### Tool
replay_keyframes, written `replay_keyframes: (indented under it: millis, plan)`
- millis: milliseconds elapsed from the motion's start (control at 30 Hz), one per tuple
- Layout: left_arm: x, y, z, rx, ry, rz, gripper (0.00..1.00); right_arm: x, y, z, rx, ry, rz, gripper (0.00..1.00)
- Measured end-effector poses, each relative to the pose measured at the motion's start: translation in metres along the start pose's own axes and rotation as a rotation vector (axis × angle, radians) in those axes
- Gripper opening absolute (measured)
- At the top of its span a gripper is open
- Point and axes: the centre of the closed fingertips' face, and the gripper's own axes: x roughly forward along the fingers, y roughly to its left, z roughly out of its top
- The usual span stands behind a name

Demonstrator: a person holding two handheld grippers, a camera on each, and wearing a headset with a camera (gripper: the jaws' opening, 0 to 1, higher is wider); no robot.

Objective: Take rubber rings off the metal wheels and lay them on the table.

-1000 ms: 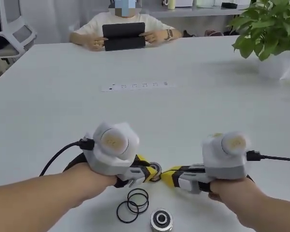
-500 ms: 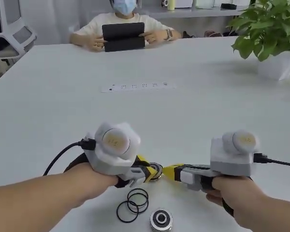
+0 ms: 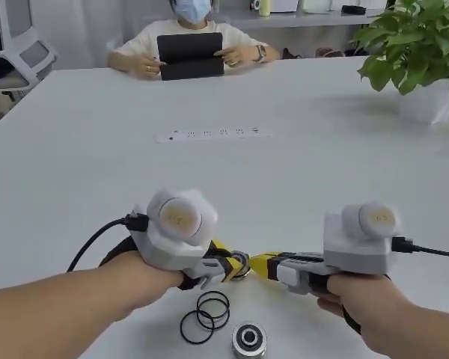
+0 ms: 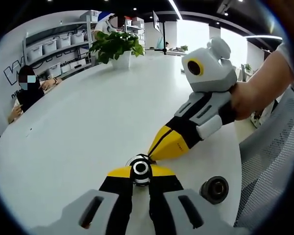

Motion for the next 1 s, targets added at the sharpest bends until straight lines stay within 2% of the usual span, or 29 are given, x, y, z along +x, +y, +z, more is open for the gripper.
replay_keyframes:
  millis: [600,800,1000]
  plan:
    - [0.0,-0.001,0.0,-0.007,0.002,-0.006,0.06,-0.001,0.014,0.005,-0.018,-0.008,0.072,0.0]
    - [0.0,-0.001,0.0,-0.009,0.001,-0.006,0.06,-0.005,0.02,0.001,-0.043,0.019,0.121,0.0]
    - [0.0,0.0,0.001,-0.01,-0.004,-0.01,0.07,-0.006,0.017,0.001,-0.023,0.009,0.11,0.0]
